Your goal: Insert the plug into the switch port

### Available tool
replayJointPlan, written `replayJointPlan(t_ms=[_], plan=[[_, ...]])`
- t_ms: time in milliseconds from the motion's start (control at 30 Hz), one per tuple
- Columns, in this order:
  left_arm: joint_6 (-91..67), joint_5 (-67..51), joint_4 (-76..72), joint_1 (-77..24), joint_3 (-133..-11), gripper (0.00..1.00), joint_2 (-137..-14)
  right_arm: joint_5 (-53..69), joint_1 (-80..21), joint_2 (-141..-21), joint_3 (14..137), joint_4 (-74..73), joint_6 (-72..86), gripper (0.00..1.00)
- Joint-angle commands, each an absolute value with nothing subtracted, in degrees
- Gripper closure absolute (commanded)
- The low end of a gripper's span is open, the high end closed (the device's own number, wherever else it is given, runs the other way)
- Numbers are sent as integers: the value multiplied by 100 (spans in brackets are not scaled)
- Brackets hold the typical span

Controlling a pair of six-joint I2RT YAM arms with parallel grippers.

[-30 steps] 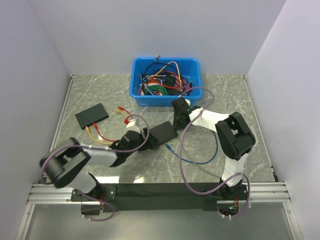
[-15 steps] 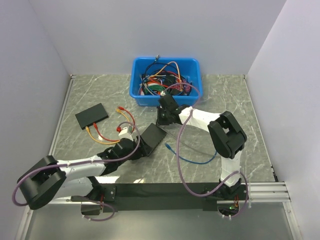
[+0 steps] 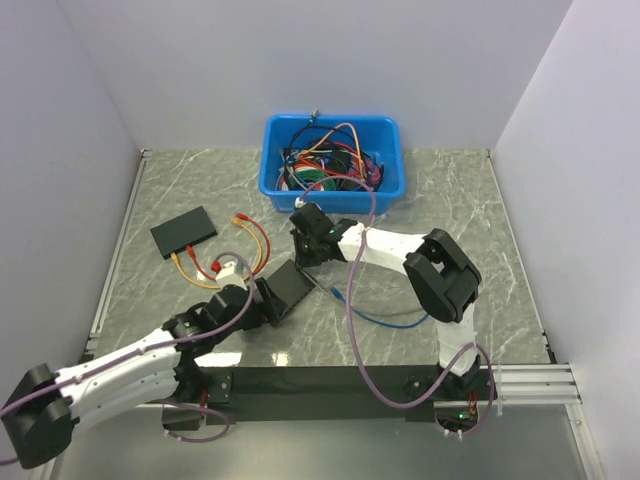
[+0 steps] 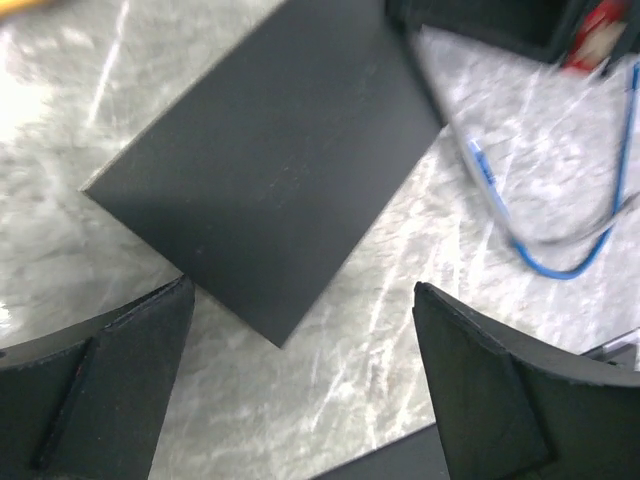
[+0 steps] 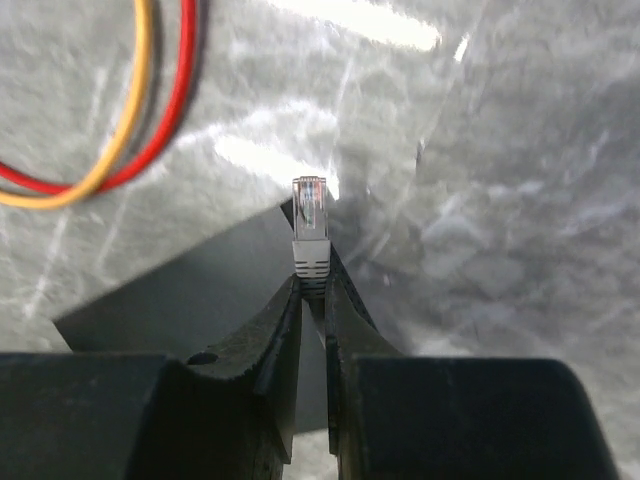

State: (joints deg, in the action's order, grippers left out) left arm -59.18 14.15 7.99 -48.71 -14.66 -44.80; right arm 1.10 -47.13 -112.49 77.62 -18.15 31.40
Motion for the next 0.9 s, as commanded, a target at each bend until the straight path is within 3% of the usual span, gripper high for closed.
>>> replayJointPlan(t_ms=[0, 200, 433, 667, 867], plan=[[-5766, 1766, 1361, -4869, -1942, 3, -3921, -367, -4825, -10838, 7832, -2460, 3024, 100], [-5695, 1960, 2144, -4869, -2197, 1, -3331, -1080, -4834, -9968, 7375, -2531, 2936, 100], [-5371, 1872, 2215, -4869, -2854, 1, -3647, -1055, -5053, -8913, 6709, -2339, 2655, 100], [-4341, 2452, 2435, -4843, -3972, 1, -4051, -1054, -5897, -7937, 5328, -1609, 2821, 100], [-4131, 1778, 1786, -4334, -3851, 1, -4535, -1151, -6591, -7515, 4351, -879, 3181, 100]])
